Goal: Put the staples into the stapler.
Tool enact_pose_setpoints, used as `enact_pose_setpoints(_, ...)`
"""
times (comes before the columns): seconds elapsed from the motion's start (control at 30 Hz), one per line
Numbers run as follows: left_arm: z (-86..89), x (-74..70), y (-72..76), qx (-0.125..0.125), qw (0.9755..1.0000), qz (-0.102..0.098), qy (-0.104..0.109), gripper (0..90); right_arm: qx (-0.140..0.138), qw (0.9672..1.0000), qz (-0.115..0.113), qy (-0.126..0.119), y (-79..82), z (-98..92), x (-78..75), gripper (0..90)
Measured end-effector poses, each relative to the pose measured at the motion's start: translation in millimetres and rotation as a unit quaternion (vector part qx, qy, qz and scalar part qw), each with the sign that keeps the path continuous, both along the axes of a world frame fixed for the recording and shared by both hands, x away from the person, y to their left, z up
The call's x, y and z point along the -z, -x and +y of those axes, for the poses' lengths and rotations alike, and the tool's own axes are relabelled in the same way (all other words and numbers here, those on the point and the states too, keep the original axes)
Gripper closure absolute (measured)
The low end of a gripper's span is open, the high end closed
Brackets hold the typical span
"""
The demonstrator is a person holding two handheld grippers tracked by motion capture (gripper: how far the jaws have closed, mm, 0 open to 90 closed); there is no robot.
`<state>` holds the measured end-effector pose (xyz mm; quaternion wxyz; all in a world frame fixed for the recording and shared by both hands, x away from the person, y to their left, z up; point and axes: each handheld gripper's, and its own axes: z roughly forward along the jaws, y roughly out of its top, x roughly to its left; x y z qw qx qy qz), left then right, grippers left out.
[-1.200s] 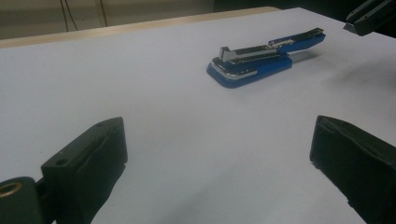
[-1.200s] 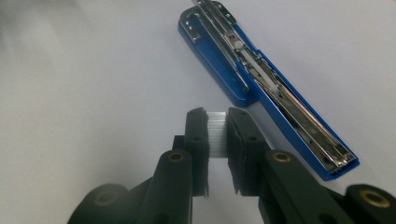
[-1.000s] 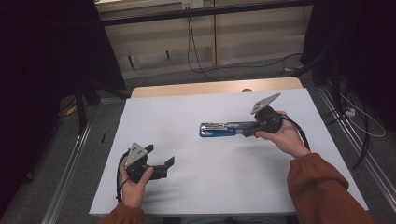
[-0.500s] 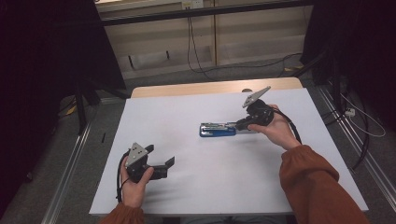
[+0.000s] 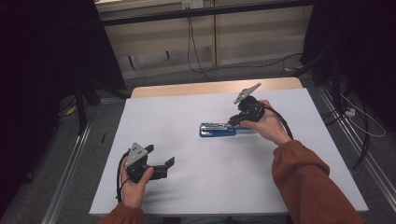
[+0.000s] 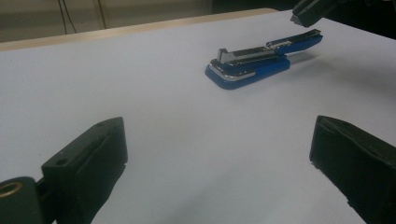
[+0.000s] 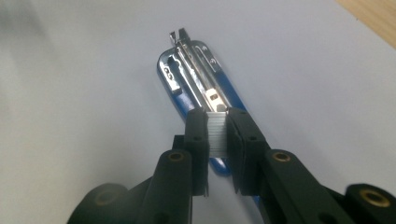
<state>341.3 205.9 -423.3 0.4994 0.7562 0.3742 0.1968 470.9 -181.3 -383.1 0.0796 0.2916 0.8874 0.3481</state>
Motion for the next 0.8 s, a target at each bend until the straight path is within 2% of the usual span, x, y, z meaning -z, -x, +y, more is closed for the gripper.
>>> enact_pose_setpoints(0.03,-0.2,0.0,0.0,0.000,1.0000,0.000,0.001,4.3,-0.004,1.0000,-0.008,-0.003,-2.5,1.8,1.1,79.1)
enact_pose_setpoints(0.3,-0.3,0.4,-0.4,-0.001,1.0000,0.001,0.002,4.3,-0.017,0.9997,-0.017,-0.007,-7.4,8.4,3.6,79.1)
enact_pose_setpoints(0.43,0.2,0.1,-0.4,0.001,1.0000,0.000,0.000,4.3,-0.027,0.9992,-0.022,-0.017,-13.1,10.4,5.4,79.1)
enact_pose_setpoints(0.53,0.3,0.1,-0.4,0.000,1.0000,0.000,0.000,4.3,-0.027,0.9991,-0.019,-0.028,-16.3,12.3,7.1,79.1)
enact_pose_setpoints(0.8,0.3,0.1,-0.4,0.001,1.0000,0.000,0.000,4.3,-0.028,0.9992,-0.014,-0.027,-21.5,20.5,9.3,79.2)
